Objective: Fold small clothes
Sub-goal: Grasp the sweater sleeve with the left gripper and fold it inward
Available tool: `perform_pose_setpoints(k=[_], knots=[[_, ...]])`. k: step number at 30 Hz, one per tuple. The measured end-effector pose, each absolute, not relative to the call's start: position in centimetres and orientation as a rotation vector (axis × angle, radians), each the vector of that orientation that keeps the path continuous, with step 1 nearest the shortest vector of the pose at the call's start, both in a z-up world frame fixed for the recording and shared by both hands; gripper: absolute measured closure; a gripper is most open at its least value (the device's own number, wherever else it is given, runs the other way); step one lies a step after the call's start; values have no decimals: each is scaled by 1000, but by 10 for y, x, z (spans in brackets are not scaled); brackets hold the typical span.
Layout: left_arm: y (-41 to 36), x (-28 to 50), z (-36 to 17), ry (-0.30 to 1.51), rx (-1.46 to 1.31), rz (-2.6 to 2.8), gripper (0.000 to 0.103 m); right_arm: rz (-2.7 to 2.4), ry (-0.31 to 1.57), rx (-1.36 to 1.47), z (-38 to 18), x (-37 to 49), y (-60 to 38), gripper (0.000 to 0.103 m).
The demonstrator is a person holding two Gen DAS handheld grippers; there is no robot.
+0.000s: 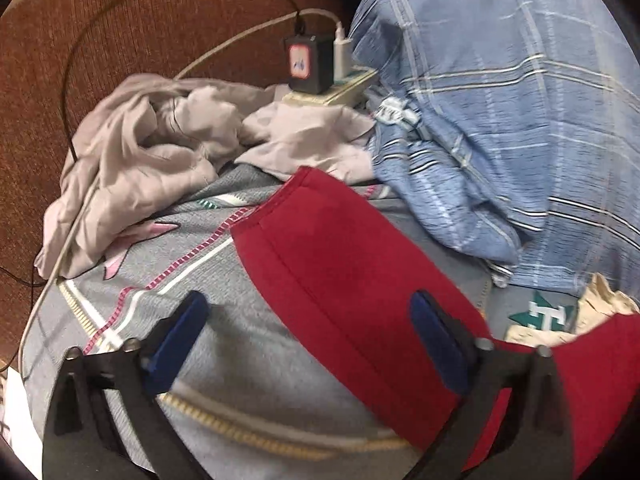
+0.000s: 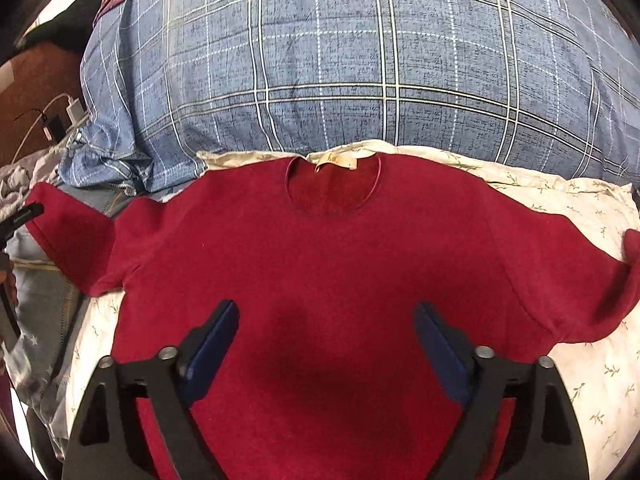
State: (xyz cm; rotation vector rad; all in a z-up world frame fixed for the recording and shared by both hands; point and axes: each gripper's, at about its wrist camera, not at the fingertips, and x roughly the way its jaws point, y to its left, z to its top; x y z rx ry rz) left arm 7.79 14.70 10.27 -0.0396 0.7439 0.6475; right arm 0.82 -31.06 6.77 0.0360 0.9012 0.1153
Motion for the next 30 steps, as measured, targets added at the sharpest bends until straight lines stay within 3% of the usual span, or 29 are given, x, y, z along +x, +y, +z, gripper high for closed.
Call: perform_pose_setpoints(k=[2, 5, 6, 7, 8, 9, 11, 14, 23, 30], knots=[[152, 86, 99, 754, -20, 659, 12, 126, 906, 29, 67, 8, -309, 25], [151, 95, 98, 748, 24, 658, 25, 135, 902, 16, 67, 8, -307, 31], [151, 96, 99, 737, 31, 648, 39, 135, 899, 12, 67, 8, -307, 35], [150, 96, 100, 729, 36, 642, 60, 136, 897, 11, 67, 8, -306, 42], [150, 98, 101, 723, 41, 632, 72, 138, 897, 12, 68, 8, -307, 50], [148, 98, 103, 726, 28, 601, 94, 136, 896, 14, 68, 9, -307, 54], [143, 96, 107, 745, -48, 511, 96, 132, 888, 20, 70, 8, -310, 63], [119, 86, 118, 715, -77, 404, 96, 131, 874, 21, 73, 6, -312, 68], [-40, 78, 133, 720, -70, -5, 96, 80, 831, 70, 88, 2, -343, 68], [-166, 72, 114, 781, -31, -221, 96, 6, 831, 109, 88, -4, -381, 67]])
